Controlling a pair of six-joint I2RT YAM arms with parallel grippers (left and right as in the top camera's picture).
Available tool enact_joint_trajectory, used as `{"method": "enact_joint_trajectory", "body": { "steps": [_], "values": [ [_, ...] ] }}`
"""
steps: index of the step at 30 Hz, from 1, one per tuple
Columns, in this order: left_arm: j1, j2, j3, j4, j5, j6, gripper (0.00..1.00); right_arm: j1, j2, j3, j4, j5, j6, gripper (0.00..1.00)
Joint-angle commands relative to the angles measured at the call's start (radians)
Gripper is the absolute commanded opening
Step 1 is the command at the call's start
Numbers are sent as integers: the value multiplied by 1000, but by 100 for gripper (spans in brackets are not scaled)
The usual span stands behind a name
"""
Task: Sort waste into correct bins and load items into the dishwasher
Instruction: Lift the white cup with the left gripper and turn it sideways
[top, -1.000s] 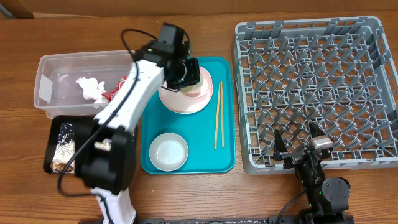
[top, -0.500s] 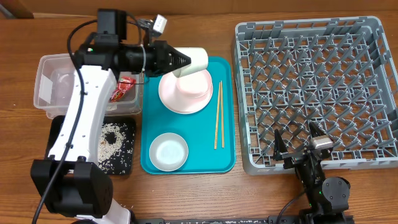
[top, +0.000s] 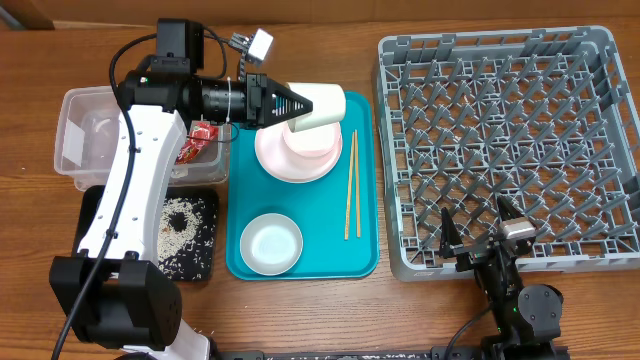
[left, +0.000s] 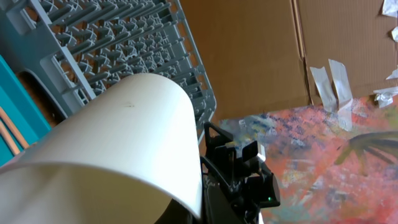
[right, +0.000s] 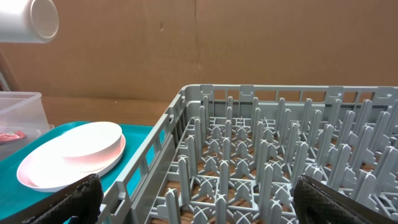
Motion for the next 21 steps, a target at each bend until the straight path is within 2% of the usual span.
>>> {"method": "enact_joint_trajectory", "body": {
  "steps": [1,11,18,21],
  "values": [
    [-9,4,5,-17,10,42,4,5,-12,-11,5,-1,3,100],
    [-13,4,6,-79,-23,52,4,5,-12,-11,5,-1,3,100],
    [-11,4,5,-84,105,52,4,5,-12,-11,12,-88,5,100],
    [-9,4,5,-84,116,53,4,5,-12,-11,34,-200,135,100]
  ]
}}
